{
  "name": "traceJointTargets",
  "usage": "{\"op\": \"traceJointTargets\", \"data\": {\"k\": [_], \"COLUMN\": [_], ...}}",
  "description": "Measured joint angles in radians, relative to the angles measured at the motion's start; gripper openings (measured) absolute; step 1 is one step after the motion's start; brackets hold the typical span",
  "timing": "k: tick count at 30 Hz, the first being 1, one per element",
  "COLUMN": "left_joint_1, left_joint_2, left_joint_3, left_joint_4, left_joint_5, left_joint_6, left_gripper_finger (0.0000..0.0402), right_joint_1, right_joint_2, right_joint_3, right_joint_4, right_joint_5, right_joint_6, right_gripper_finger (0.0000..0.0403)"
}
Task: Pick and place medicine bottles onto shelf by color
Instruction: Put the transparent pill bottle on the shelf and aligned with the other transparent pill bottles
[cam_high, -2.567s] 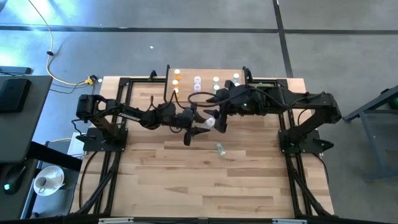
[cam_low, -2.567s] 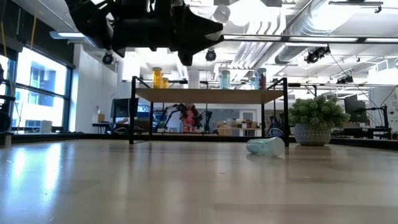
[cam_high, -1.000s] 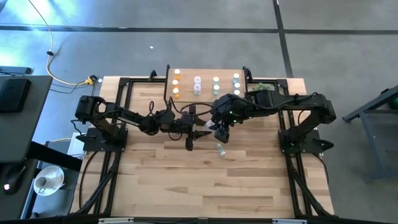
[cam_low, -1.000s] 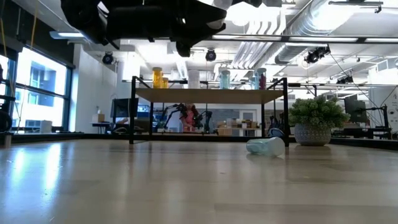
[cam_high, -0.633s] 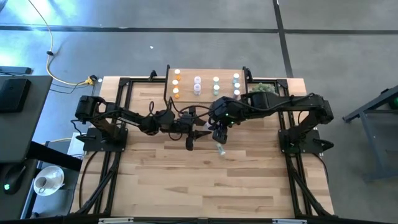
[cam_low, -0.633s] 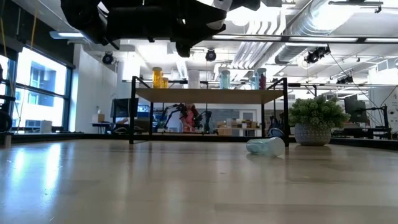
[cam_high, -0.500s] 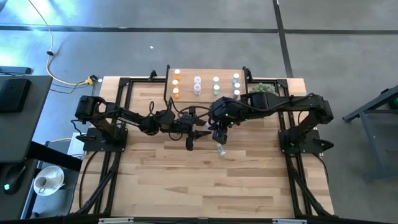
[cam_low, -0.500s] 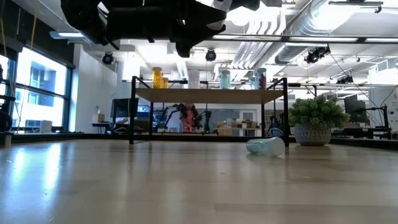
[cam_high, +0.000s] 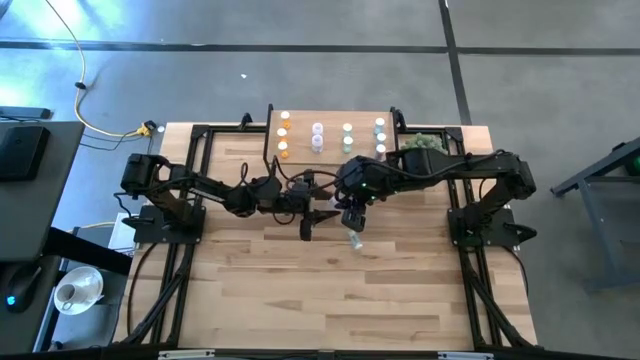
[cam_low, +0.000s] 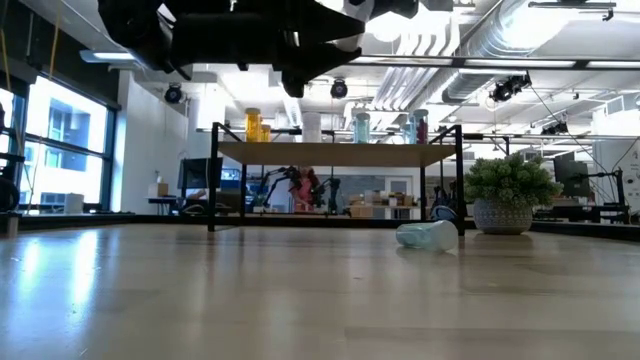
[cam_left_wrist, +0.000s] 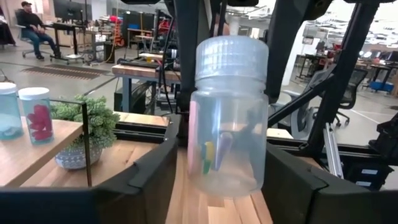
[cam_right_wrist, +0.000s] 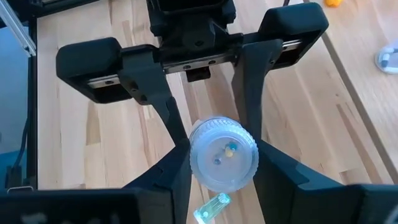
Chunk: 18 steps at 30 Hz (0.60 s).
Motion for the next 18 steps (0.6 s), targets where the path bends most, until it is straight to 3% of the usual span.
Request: {"op": "traceJointTargets", "data": {"k": [5,13,18], "left_joint_1": [0.008,0.008,-0.006], "left_joint_2": [-0.038,-0.248,-0.356], "left_joint_3": [0.0,0.0,0.0], "left_joint_4": [-0.056,-0.461,-0.594], "left_joint_5": [0.002,-0.008,-0.057], "left_joint_6": [0.001,0.004,0.016], "left_gripper_finger": [0.0223,0.0223,0.0223], "right_joint_1": [0.0,-0.003,-0.028], "right_joint_2": [0.0,0.0,0.0], "right_joint_3": [0.0,0.0,0.0], "right_joint_4": [-0.025,-0.061,-0.03], "right_joint_5": [0.026,0.079,0.096], "right_joint_6": [0.001,0.001,0.002], "right_gripper_finger": [0.0125,0.0126,0.0126]}}
